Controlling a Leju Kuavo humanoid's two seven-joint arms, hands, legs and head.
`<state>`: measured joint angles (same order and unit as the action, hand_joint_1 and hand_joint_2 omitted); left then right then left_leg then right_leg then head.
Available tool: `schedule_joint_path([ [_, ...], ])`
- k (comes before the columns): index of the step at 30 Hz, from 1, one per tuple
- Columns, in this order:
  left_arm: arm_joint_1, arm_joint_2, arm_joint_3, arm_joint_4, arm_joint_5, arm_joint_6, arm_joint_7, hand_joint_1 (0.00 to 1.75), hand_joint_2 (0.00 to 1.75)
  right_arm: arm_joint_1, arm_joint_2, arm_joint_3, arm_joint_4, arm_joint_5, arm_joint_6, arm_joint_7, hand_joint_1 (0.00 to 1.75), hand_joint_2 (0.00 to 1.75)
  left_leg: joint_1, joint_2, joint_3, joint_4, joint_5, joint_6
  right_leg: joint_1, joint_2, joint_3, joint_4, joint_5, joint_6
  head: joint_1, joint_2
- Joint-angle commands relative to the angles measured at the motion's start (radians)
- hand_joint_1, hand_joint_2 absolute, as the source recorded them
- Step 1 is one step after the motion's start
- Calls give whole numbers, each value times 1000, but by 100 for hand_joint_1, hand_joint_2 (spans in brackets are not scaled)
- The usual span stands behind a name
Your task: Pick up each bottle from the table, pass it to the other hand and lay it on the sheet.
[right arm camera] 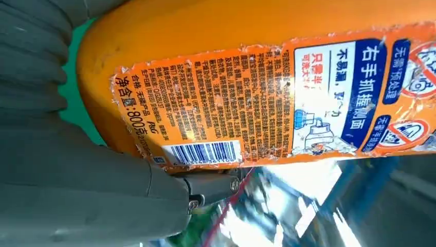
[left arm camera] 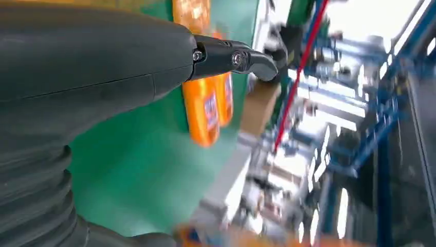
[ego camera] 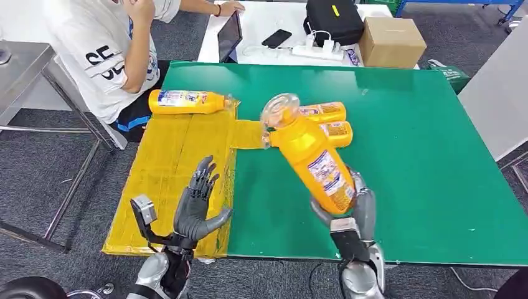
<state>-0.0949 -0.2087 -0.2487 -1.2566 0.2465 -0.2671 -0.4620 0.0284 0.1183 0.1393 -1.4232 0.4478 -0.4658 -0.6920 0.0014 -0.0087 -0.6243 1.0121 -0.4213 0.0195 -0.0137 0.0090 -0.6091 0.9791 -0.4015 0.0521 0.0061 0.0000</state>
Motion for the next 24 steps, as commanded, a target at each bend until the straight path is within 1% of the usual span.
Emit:
schedule_joint_path([
  [1,-7,71,-96,52,14,-126,-10,0,175,-76,46,211,343,-83,26,-6,175,175,2,6,9,-2,-3,-2,3,5,8,-3,0,-3,0,0],
  [3,-11,73,-103,52,3,-134,-22,0,175,-94,52,249,397,-83,49,-6,175,175,2,5,8,-2,-2,-2,2,4,7,-3,0,-3,0,0],
  [4,-16,71,-105,56,1,-137,-21,0,175,-105,58,280,437,-75,46,-6,175,175,2,4,5,-2,-1,-1,2,3,4,-2,0,-2,0,0],
  [5,-18,70,-109,58,-1,-140,-19,0,175,-109,64,296,458,-86,54,-6,175,175,2,6,7,-2,-2,-2,2,4,6,-3,0,-2,0,0],
  [8,-22,70,-119,67,-3,-147,-14,0,175,-126,76,352,515,-100,50,-6,175,175,2,3,4,-1,-1,-1,2,2,4,-2,0,-2,0,0],
  [9,-22,71,-123,73,-3,-148,-13,0,175,-138,82,371,544,-97,41,-6,175,175,2,4,6,-1,-2,-1,2,2,5,-2,0,-2,0,0],
  [10,-22,71,-123,73,-3,-148,-13,0,175,-138,82,371,544,-97,41,-6,175,175,1,3,5,-2,-1,-1,1,2,4,-2,0,-2,0,0],
  [11,-22,71,-123,73,-3,-148,-13,0,175,-138,82,371,544,-97,41,-6,175,175,2,4,7,-2,-2,-1,2,2,6,-2,-1,-3,0,0],
  [13,-22,71,-123,73,-3,-148,-13,0,175,-138,82,371,544,-97,41,-6,175,175,1,2,4,-1,-1,-1,1,1,3,-1,0,-1,0,0],
  [14,-22,71,-123,73,-3,-148,-13,0,175,-138,82,371,544,-97,41,-6,175,175,3,3,10,-1,-3,-2,3,1,9,-2,-2,-3,0,0],
  [15,-22,71,-123,73,-3,-148,-13,0,175,-138,82,371,544,-97,41,-6,175,175,1,1,5,-1,-1,-1,1,0,4,-2,-1,-2,0,0],
  [16,-22,71,-123,73,-3,-148,-13,0,175,-138,82,371,544,-97,41,-6,175,175,2,1,6,-1,-2,-1,2,0,6,-2,-2,-2,0,0],
  [18,-22,71,-123,73,-3,-148,-13,0,175,-138,82,371,544,-97,41,-6,175,175,1,1,4,-1,-1,-1,1,0,3,-1,-1,-2,0,0],
  [22,-22,71,-123,73,-3,-148,-13,0,175,-138,82,371,544,-97,41,-6,175,175,1,1,5,-1,-2,-1,2,0,5,-2,-1,-2,0,0],
  [24,-22,71,-123,73,-3,-148,-13,0,175,-138,82,371,544,-97,41,-6,175,175,1,1,4,-1,-1,-1,1,0,3,-1,-1,-2,0,0],
])
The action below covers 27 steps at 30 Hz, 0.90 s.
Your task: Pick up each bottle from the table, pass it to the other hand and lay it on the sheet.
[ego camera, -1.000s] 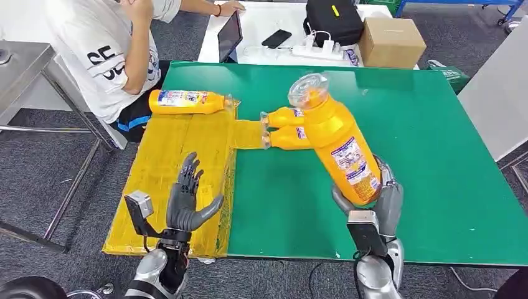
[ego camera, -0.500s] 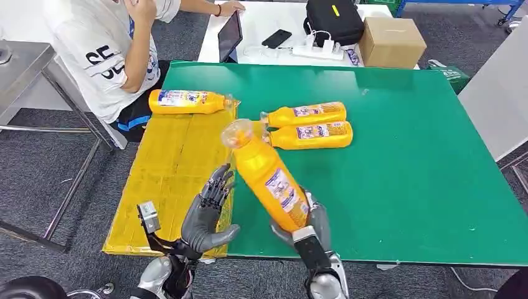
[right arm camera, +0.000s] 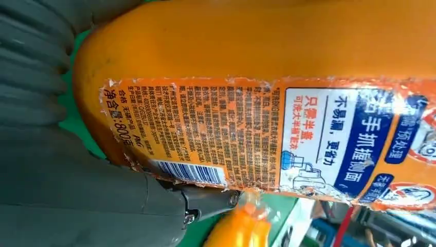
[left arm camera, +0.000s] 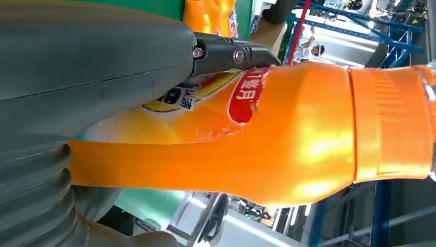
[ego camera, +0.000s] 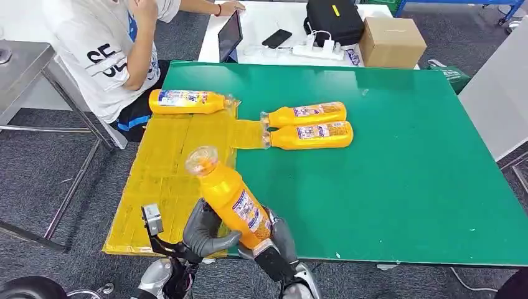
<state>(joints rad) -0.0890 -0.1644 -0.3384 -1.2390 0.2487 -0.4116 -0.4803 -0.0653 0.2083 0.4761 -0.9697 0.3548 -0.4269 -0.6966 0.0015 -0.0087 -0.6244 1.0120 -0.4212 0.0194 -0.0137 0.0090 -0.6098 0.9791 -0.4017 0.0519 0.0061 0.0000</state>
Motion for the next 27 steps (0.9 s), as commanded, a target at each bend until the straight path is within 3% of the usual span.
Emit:
schedule_joint_path([
  [1,-28,27,-33,55,-6,-3,5,0,175,-44,-8,35,90,-4,2,-2,175,175,1,0,3,-1,-1,-1,1,0,3,-1,0,-1,0,0],
  [16,-63,33,-44,117,40,-17,45,0,175,-107,24,201,319,79,31,-2,175,175,1,1,4,-1,-1,-1,1,-1,4,-1,-1,-1,0,0],
  [27,-88,26,-39,168,56,-14,59,0,175,-126,32,229,385,184,32,-2,175,175,1,-2,4,-1,-1,-1,1,-3,4,-1,-2,-2,0,0],
])
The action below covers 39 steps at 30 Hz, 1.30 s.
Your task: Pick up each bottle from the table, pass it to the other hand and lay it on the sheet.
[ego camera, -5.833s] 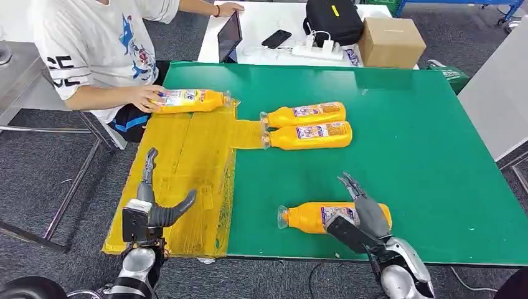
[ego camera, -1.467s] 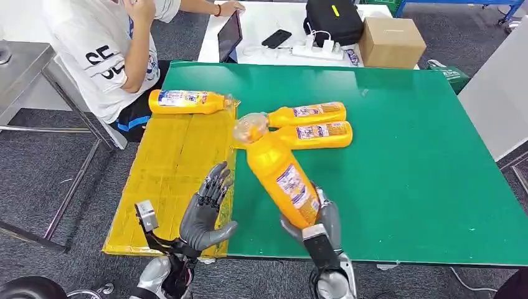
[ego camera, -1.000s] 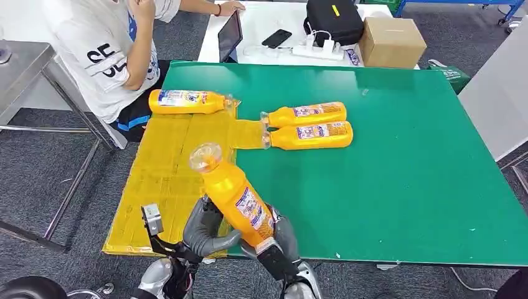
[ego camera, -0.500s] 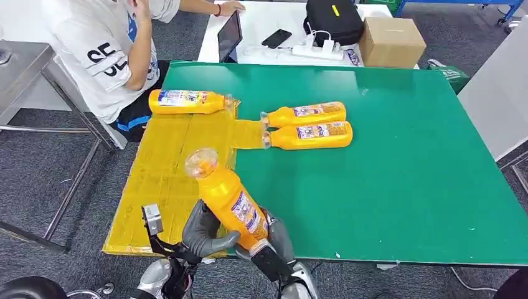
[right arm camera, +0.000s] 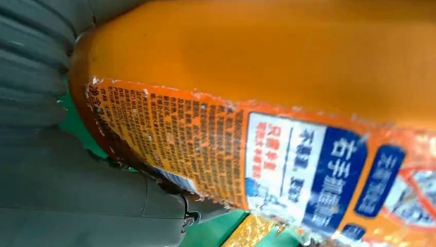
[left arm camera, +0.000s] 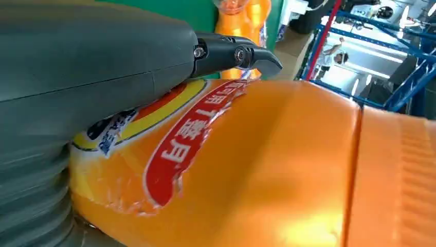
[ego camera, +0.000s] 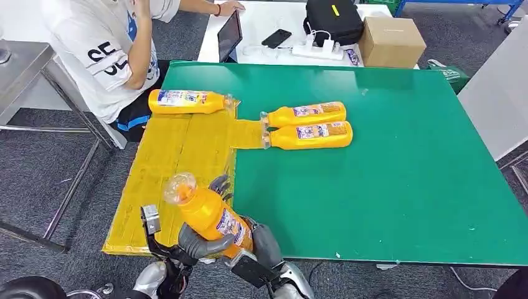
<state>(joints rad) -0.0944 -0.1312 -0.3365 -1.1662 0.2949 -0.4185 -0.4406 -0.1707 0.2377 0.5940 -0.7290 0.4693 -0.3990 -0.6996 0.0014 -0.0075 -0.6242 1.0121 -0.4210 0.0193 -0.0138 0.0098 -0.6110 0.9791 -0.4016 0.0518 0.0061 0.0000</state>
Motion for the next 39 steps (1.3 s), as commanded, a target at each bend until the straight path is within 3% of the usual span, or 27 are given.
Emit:
schedule_joint_path([
  [1,-82,-7,-40,95,10,-7,19,0,175,-20,2,111,144,70,4,1,175,175,2,-3,6,0,-2,-1,2,-5,7,-1,-3,-2,0,0],
  [8,-80,-10,-30,82,43,-39,6,0,175,-22,6,104,163,88,21,2,175,175,2,-3,6,0,-3,-1,3,-5,8,-1,-3,-3,0,0],
  [9,-78,-10,-26,82,61,-54,11,12,175,-23,6,104,165,90,21,4,175,175,2,-2,3,0,-1,-1,2,-4,4,-1,-2,-2,0,0],
  [10,-70,-10,-23,72,85,-71,21,175,175,-23,9,97,168,92,20,3,175,175,2,-2,3,0,-1,-1,2,-4,4,0,-2,-1,0,0],
  [36,-50,-17,-14,-10,139,-74,37,175,175,-54,20,25,147,117,-13,41,166,175,2,-2,3,1,-2,-1,2,-5,4,0,-3,-2,0,0],
  [37,-51,-17,-14,-11,139,-72,37,175,175,-53,21,21,147,116,-16,43,24,175,1,-1,2,0,-1,-1,1,-4,3,0,-2,-2,0,0],
  [38,-53,-17,-11,-14,139,-67,37,175,175,-57,23,11,144,119,-37,52,0,175,2,-1,4,1,-2,-1,2,-4,4,0,-2,-2,0,0],
  [39,-51,-18,-6,-23,137,-58,37,175,175,-62,26,1,141,111,-19,59,0,0,2,-1,4,1,-2,-1,2,-4,5,0,-3,-2,0,0],
])
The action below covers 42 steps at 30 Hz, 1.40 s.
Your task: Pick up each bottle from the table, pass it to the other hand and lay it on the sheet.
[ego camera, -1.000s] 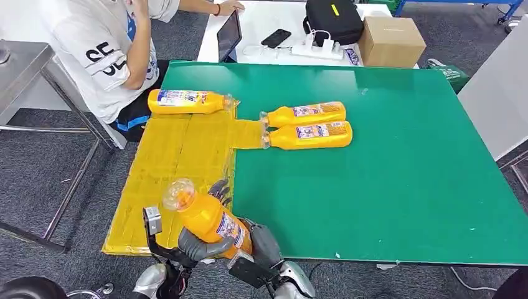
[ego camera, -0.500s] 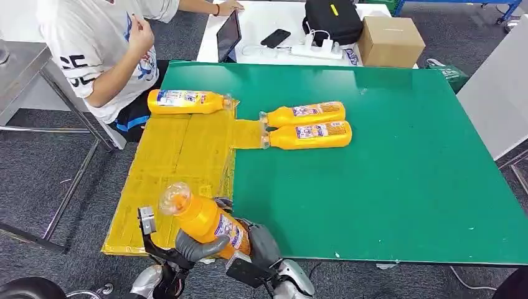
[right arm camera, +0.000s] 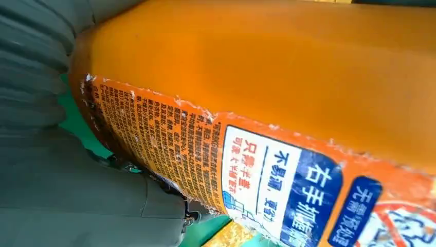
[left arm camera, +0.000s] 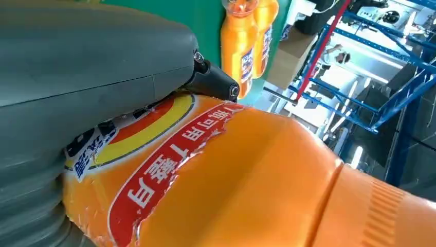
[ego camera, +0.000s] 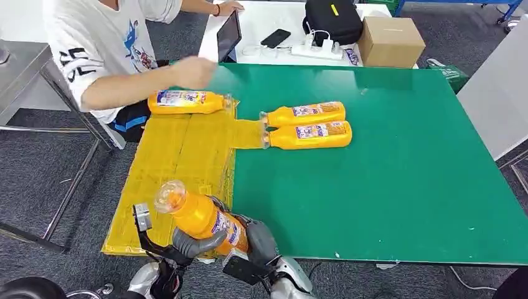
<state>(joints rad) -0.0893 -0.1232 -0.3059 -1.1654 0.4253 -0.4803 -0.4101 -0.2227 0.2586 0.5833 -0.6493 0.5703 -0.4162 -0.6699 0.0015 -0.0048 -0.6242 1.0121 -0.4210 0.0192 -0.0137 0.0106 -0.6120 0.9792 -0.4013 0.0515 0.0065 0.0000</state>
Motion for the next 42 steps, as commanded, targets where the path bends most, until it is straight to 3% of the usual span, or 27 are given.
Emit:
schedule_joint_path([
  [1,-58,-26,-29,-33,-8,27,6,175,175,-15,2,1,43,2,11,30,0,0,1,-3,3,1,-2,-1,2,-5,5,0,-3,-2,0,0],
  [3,-66,-26,-11,-50,-63,92,-15,175,175,-6,-7,-30,-24,-38,52,13,0,0,1,-3,1,1,-1,-1,1,-4,2,0,-1,-1,0,0],
  [7,-126,-26,82,-67,-169,261,-52,175,175,53,-59,-72,-318,-161,229,-19,0,0,2,-4,0,2,-1,-1,2,-5,2,1,-2,-2,0,0],
  [9,-161,-22,125,-76,-208,324,-67,175,175,77,-79,-79,-437,-177,253,-2,0,0,1,-5,-1,2,0,-1,2,-6,1,2,-2,-2,0,0],
  [12,-237,-12,191,-98,-393,535,-126,175,175,102,-97,-99,-583,-219,280,23,0,0,2,-3,-1,2,-1,-1,2,-4,1,2,-1,-2,0,0],
  [15,-297,-8,240,-80,-486,638,-131,175,175,113,-103,-116,-645,-259,298,26,0,0,3,-4,2,4,-2,-2,3,-6,5,3,-3,-3,0,0],
  [26,-431,36,330,72,-704,924,-211,175,175,146,-109,-142,-723,-288,225,-17,0,0,1,-3,2,0,0,-2,1,-3,4,0,-1,-2,0,0],
  [32,-453,61,332,142,-776,956,-204,175,175,162,-106,-152,-784,-310,193,-26,0,0,1,-2,3,0,0,-2,1,-2,4,0,0,-2,0,0],
  [36,-504,110,282,308,-1044,1073,-118,175,175,156,-86,-171,-860,-401,111,-28,0,0,1,-2,1,0,1,-1,1,-2,2,1,0,-1,0,0],
  [37,-522,147,228,395,-1236,1159,-57,175,175,159,-82,-185,-886,-439,100,-28,0,0,1,-2,2,0,0,-2,1,-2,3,1,-1,-1,0,0],
  [42,-530,156,230,484,-1303,1171,-63,175,175,166,-85,-200,-912,-466,92,-28,0,0,1,-1,3,-1,0,-1,1,-1,4,0,0,-1,0,0],
])
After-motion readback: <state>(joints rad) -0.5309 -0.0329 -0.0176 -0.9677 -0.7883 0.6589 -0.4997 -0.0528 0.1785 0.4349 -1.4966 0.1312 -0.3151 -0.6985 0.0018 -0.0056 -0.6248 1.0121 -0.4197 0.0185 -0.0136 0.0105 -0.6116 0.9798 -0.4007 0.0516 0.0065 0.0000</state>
